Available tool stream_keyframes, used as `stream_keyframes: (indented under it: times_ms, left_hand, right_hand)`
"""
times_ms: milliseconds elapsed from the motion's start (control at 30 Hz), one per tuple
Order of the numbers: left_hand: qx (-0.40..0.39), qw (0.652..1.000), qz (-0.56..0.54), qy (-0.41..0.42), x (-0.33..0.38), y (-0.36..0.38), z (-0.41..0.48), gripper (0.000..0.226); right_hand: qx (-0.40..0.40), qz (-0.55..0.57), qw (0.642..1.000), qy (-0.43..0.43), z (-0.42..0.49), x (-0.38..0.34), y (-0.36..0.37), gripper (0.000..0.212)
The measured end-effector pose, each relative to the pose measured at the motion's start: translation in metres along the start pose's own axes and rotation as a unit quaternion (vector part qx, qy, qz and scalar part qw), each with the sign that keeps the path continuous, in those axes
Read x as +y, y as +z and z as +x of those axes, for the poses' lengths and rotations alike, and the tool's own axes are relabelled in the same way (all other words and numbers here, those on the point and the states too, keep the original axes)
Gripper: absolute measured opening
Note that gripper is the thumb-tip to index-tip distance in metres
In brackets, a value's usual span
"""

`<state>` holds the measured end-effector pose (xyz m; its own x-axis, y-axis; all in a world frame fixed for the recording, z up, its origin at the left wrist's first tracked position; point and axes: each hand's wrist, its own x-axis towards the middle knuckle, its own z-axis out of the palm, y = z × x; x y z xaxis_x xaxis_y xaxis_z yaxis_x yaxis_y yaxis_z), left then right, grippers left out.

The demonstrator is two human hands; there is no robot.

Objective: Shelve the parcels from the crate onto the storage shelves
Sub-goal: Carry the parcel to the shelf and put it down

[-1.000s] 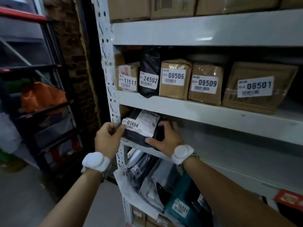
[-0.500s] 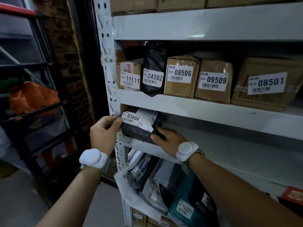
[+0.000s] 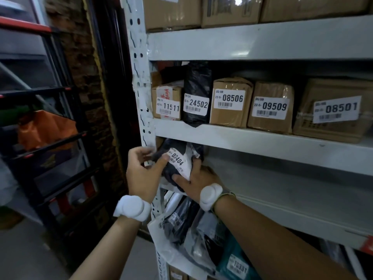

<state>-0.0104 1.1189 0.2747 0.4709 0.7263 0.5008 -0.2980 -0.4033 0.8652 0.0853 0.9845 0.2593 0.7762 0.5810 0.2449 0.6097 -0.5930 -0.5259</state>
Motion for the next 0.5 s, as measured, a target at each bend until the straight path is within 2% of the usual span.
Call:
stream_keyframes:
  times_ms: [67,167,300,400,500]
  left_hand:
    - [-0.022,0.998,0.023,-0.06,-0.02,0.006,-0.006,0.061]
    - [-0.061,0.992,0.079,-0.083,-0.038,0.014,-0.011,0.075]
    - [-0.023,0.989,0.126,-0.073,-0.018,0.022,-0.016,0.083]
    - [-0.024,0.98,0.187,-0.061,-0.017,0.024,-0.016,0.087]
    - [-0.009,0.977,0.207,-0.043,-0.018,0.026,-0.022,0.086]
  right_hand:
    - [-0.002,-0.089,0.996,-0.028,0.001,0.002,0.002,0.102]
    - [-0.036,-0.083,0.993,-0.073,0.004,0.007,0.0,0.126]
    - [-0.033,0.017,0.998,-0.058,0.004,0.01,-0.009,0.119]
    - [-0.04,0.011,0.997,-0.065,0.002,0.011,-0.016,0.105]
    - [-0.021,-0.004,0.997,-0.071,0.004,0.011,-0.013,0.106]
